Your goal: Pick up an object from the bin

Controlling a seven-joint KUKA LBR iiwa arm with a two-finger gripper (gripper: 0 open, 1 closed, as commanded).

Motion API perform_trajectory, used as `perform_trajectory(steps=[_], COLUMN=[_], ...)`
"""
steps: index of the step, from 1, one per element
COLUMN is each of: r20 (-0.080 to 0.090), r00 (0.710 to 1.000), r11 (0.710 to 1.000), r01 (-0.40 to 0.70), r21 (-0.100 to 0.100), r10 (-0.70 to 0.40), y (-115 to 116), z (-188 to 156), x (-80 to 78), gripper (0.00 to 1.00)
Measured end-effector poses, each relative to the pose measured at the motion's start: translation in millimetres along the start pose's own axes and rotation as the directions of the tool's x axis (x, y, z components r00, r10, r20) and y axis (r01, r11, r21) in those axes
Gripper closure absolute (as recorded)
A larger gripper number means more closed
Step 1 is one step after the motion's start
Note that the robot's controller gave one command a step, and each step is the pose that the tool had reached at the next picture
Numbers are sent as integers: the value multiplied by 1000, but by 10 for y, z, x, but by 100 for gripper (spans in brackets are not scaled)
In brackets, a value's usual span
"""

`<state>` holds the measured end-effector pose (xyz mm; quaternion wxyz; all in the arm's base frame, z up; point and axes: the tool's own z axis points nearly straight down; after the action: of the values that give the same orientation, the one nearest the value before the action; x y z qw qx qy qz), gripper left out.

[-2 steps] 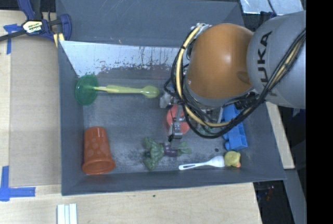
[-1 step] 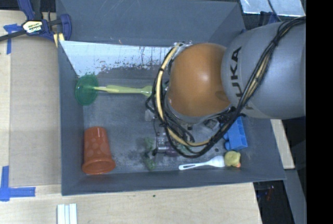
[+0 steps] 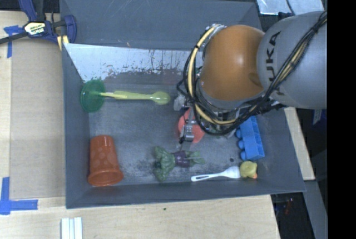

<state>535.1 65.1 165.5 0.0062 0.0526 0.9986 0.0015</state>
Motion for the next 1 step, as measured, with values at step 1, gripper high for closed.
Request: perform_trajectory(steps=[1], r20=[-5], r00=[999], r11=[999], r01=[33], r21=[2], r10=[-33], y=[434], z=[108], x=[217], gripper=[0])
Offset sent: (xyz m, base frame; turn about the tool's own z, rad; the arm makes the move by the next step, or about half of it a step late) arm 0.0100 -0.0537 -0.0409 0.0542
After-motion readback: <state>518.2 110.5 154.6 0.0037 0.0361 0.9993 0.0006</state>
